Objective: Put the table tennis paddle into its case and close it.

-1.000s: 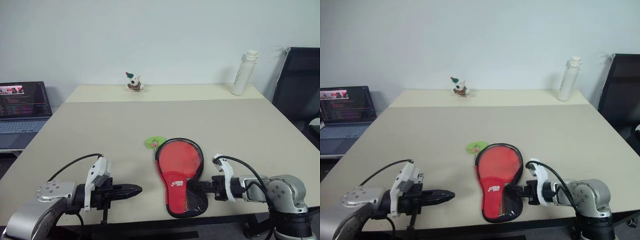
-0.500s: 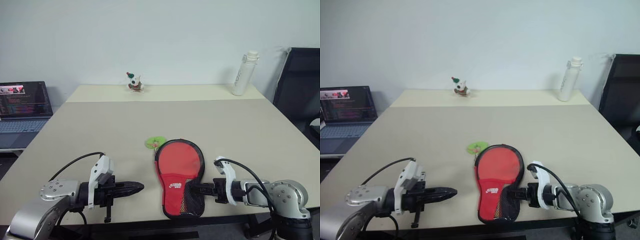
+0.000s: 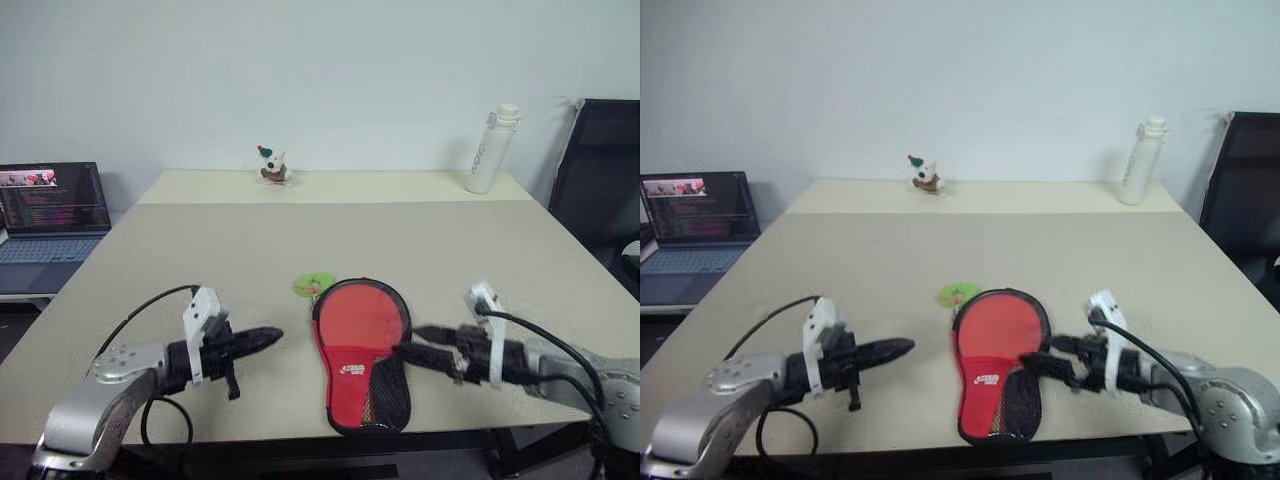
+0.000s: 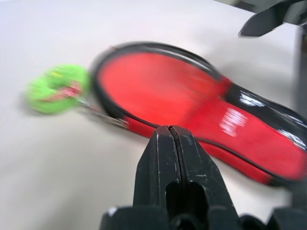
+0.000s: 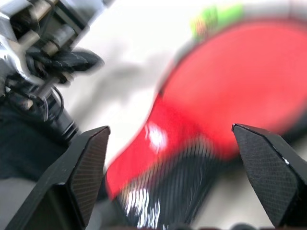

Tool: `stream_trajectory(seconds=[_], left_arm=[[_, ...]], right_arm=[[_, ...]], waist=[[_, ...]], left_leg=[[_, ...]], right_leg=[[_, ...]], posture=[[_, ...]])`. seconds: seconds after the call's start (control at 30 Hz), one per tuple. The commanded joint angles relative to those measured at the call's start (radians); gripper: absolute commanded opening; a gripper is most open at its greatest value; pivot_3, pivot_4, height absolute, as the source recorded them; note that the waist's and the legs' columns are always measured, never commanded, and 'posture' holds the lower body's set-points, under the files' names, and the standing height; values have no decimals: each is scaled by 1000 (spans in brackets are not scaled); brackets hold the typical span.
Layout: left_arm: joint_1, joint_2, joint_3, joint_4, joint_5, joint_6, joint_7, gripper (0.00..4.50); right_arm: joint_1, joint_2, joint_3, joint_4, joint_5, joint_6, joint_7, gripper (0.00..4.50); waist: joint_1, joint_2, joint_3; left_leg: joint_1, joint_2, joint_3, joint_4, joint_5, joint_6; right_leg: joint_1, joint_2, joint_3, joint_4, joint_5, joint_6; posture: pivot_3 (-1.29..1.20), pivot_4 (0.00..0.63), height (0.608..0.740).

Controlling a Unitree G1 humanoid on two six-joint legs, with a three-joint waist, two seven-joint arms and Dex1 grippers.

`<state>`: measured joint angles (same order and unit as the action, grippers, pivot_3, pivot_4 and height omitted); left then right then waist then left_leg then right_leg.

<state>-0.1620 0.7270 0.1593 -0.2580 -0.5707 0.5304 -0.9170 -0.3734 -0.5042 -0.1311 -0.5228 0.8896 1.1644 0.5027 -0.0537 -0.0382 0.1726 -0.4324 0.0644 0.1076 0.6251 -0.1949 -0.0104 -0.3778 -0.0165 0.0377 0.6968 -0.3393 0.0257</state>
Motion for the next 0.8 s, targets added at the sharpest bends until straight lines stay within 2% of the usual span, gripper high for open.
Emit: stream_trajectory(seconds=[0.03,0.07,0.17,0.37,0.5,0.57,0.8], left_arm=[[-35,-15,6,16,5,6,35,0],[-44,-20,8,24,5,13,46,0],[-82,-42,7,55,24,8,91,850],[-167,-90,-22,134,77,-7,150,2927],[-312,-166,-53,283,157,-42,249,4399],[-384,-193,-70,374,202,-62,281,4461],[-647,-226,-179,774,324,-178,165,4461]], right_arm=[[-72,25,150,69,-151,-191,50,4471],[-90,44,181,108,-183,-226,52,4471],[-147,105,254,238,-292,-327,36,4500],[-177,153,311,359,-414,-424,41,4500],[-153,148,337,360,-450,-428,62,4500],[-142,149,343,356,-459,-427,70,4500],[-126,153,364,343,-488,-412,82,4500]], waist=[[0,0,0],[0,0,0],[3,0,0],[11,0,0],[23,-1,0],[26,-1,0],[22,-1,0]], left_leg=[[0,0,0,0,0,0],[0,0,0,0,0,0],[-1,0,0,1,0,-1],[-1,0,1,1,1,-3],[-1,0,1,2,1,-3],[-1,0,0,2,1,-2],[-1,-1,1,3,2,-4]], right_leg=[[0,0,0,0,0,0],[0,0,0,0,0,-1],[0,0,0,0,2,-4],[0,-1,-1,0,2,-4],[0,-1,-1,1,3,-4],[0,-1,-2,1,3,-4],[0,-1,-2,1,3,-4]], posture=[[0,150,740],[0,150,740],[0,150,740],[0,150,740],[0,150,740],[0,150,740],[0,150,740]])
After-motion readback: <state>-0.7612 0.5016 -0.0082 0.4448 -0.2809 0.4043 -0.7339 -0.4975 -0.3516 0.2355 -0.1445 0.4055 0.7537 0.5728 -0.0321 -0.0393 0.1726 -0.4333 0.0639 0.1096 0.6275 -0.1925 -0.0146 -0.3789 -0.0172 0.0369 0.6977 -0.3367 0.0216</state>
